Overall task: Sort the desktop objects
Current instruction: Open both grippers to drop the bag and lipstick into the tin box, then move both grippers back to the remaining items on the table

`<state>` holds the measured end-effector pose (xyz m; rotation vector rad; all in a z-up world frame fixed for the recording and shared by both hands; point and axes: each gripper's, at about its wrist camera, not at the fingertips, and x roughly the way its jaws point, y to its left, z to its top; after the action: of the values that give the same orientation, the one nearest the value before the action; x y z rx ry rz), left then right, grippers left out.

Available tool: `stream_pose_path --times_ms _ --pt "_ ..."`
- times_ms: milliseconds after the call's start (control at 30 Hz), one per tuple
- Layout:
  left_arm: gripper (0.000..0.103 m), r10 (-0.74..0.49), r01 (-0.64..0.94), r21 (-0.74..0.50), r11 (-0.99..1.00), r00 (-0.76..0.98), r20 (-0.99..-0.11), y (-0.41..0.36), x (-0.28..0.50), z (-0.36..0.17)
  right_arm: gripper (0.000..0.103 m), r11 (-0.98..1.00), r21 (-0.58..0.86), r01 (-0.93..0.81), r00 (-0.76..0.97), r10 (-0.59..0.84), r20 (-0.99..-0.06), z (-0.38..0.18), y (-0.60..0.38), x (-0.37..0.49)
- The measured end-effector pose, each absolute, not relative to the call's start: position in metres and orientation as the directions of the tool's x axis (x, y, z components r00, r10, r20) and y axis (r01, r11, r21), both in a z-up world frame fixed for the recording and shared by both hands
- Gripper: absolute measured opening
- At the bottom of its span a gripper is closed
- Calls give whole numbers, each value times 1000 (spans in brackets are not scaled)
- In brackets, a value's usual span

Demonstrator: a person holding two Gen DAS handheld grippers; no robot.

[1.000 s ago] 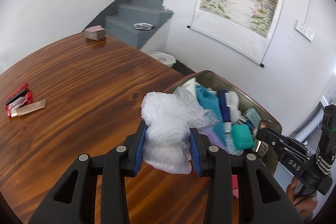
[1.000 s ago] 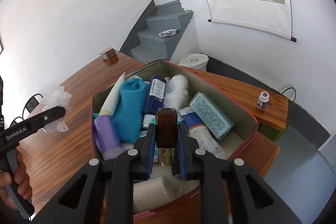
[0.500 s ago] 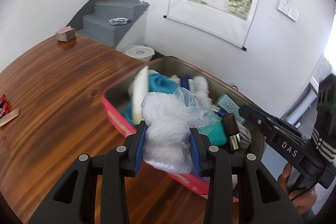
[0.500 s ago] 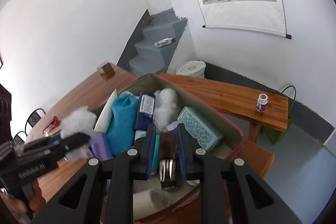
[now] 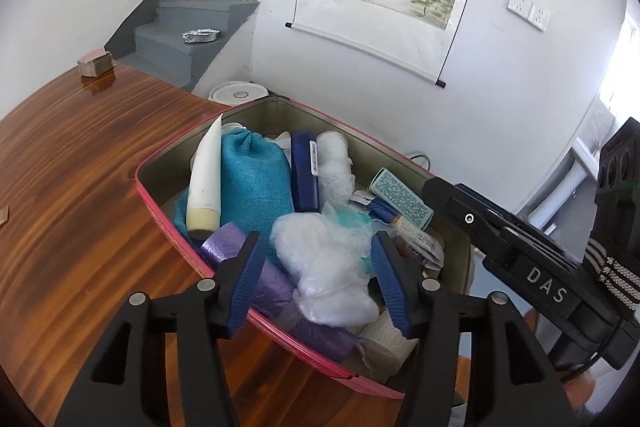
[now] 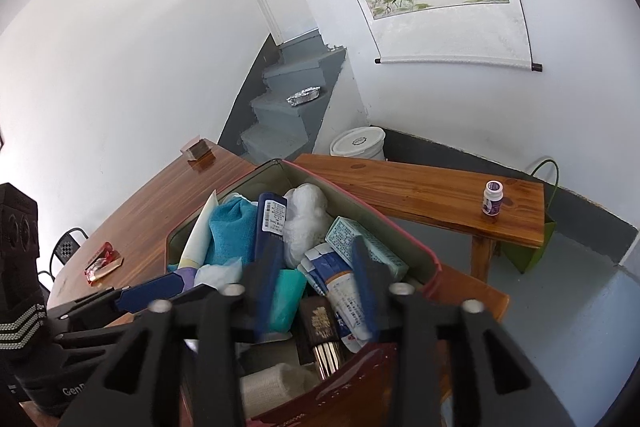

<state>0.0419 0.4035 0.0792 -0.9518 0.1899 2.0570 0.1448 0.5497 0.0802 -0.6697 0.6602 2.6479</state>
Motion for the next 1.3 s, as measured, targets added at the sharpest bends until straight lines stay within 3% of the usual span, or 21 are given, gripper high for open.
stream_pose_path --times_ms 633,667,733,967,1300 --pt "59 564 -583 -221 -782 -509 -650 318 -6 91 54 -890 328 -318 -858 123 -499 90 505 123" --pt "59 560 -568 -229 -790 -517 -648 311 -10 91 56 -893 329 -308 -862 115 -493 92 501 122" --pt "59 548 -538 -241 -808 -535 -643 294 -17 90 69 -901 331 -282 -872 97 -479 95 490 116" --pt "59 424 -384 -216 -898 -622 -658 231 -52 82 74 -940 308 -149 -882 -14 -472 98 437 85" --pt "59 229 -175 -148 -973 -688 -688 141 -94 63 75 -972 230 39 -805 -167 -569 79 358 12"
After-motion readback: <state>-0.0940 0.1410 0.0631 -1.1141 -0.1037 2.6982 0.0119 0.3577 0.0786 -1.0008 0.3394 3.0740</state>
